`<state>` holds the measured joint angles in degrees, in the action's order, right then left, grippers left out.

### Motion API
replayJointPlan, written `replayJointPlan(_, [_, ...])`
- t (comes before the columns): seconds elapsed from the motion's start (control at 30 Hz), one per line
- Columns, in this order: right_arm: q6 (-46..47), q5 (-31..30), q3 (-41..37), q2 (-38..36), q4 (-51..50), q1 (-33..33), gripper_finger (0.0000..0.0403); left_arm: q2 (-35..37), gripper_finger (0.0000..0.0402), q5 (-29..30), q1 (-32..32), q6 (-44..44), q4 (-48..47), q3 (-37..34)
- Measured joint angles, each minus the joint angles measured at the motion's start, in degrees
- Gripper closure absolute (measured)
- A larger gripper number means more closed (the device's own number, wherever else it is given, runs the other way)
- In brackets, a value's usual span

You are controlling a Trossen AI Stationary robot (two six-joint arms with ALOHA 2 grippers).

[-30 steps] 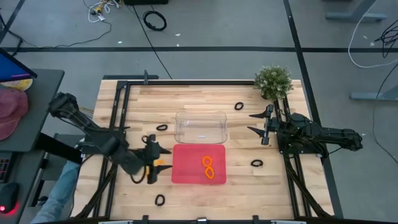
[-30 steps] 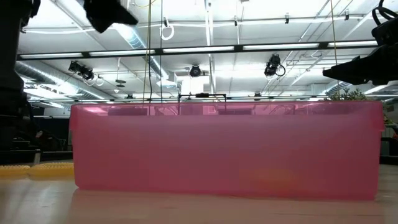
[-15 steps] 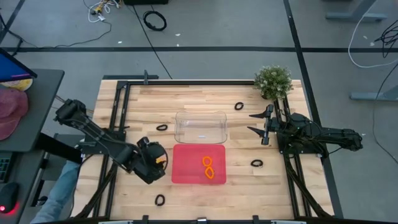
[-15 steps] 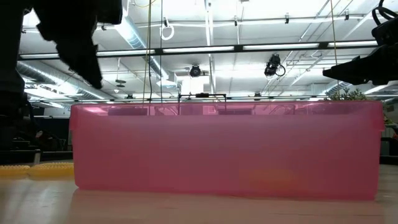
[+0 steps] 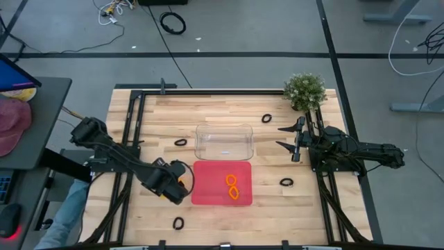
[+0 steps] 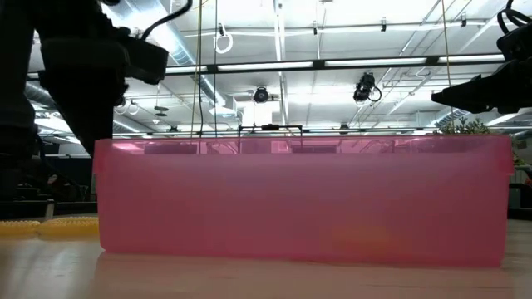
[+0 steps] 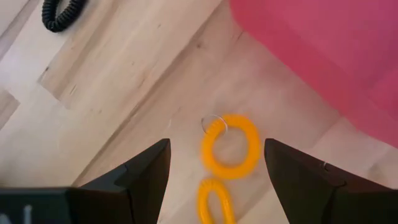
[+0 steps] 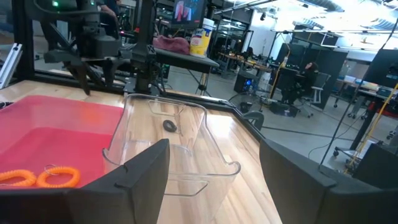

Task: Sort spring keychains
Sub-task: Put the orange spring keychain into the pink bin

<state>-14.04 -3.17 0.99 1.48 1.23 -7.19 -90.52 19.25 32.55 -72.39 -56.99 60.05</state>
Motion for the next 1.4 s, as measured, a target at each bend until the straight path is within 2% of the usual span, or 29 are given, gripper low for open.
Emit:
replayJointPlan(0.37, [0.0, 0.0, 0.0, 0.0, 0.0, 0.0, 0.0149, -3.0, 0.0150, -1.6, -1.9, -3.0, 0.1, -0.9])
replayJointPlan(0.7, [0.0, 0.0, 0.0, 0.0, 0.0, 0.0, 0.0149, -2.9, 0.0177, -6.1, -1.8, -3.9, 10.4, -8.7])
replayJointPlan(0.93, [0.0, 0.0, 0.0, 0.0, 0.0, 0.0, 0.0149, -2.8, 0.0177, -7.3, -1.8, -5.4, 12.5, -12.2])
replayJointPlan(1.27, [0.0, 0.0, 0.0, 0.0, 0.0, 0.0, 0.0149, -2.6, 0.0178, -6.5, -1.9, -4.0, 15.3, -13.9])
replayJointPlan(1.4, [0.0, 0.0, 0.0, 0.0, 0.0, 0.0, 0.0149, -2.7, 0.0198, -8.5, -2.7, -1.4, 15.6, -13.9])
